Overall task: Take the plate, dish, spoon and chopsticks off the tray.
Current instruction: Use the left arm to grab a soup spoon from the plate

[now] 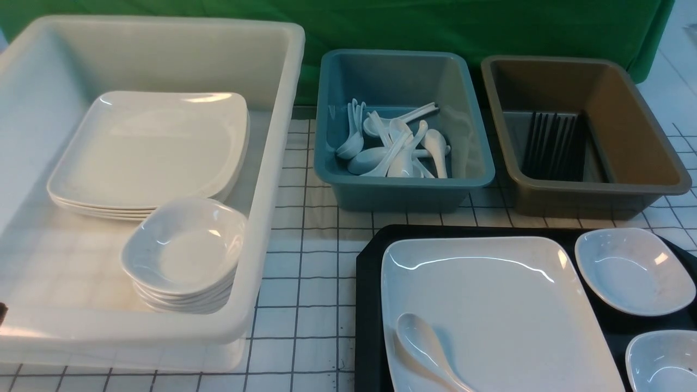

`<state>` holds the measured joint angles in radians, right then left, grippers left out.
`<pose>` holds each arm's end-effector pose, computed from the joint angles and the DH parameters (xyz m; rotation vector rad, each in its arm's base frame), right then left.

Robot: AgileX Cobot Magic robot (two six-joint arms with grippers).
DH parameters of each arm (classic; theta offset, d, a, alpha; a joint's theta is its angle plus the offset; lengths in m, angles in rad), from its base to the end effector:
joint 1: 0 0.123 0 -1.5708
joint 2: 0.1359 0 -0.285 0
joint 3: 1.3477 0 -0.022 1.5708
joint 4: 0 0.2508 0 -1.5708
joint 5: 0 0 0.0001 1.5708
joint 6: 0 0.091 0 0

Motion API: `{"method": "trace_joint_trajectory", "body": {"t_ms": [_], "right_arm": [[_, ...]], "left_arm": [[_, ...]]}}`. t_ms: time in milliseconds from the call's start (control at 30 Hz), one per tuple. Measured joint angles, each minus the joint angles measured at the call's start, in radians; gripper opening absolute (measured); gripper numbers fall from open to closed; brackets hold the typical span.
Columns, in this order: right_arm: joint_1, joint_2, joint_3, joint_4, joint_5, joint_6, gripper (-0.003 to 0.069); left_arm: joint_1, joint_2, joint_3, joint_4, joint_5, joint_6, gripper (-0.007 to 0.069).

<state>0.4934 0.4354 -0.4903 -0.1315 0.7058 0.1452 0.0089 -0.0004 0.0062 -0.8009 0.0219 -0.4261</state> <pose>0.0761 0.0321 0.2862 -0.4259 2.0935 0.2267 0.0566 -0.0010 0.2098 -0.9084 1.3012 -0.9801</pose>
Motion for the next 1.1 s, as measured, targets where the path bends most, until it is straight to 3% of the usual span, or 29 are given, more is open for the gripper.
{"method": "trace_joint_trajectory", "body": {"t_ms": [367, 600, 700, 800, 967, 1100], "right_arm": [[0.001, 0.000, 0.000, 0.000, 0.001, 0.011, 0.0051], [0.002, 0.000, 0.000, 0.000, -0.020, 0.011, 0.0059], [0.002, 0.000, 0.000, 0.000, -0.044, 0.011, 0.0061], [0.002, 0.000, 0.000, 0.000, -0.076, 0.011, 0.0068], [0.002, 0.000, 0.004, 0.000, -0.124, 0.004, 0.0079], [0.002, 0.000, 0.010, -0.001, -0.130, -0.008, 0.0087]], "left_arm": [[0.000, 0.000, -0.004, -0.086, 0.086, -0.026, 0.0005], [0.000, 0.003, -0.216, -0.091, 0.219, 0.217, 0.0005], [0.000, 0.076, -0.361, -0.075, 0.338, 0.327, 0.0005], [0.000, 0.249, -0.539, -0.005, 0.564, 0.436, 0.0005], [-0.002, 0.636, -0.823, 0.087, 1.072, 0.606, 0.0005], [-0.024, 0.889, -0.925, 0.041, 1.172, 0.671, 0.0005]]}}
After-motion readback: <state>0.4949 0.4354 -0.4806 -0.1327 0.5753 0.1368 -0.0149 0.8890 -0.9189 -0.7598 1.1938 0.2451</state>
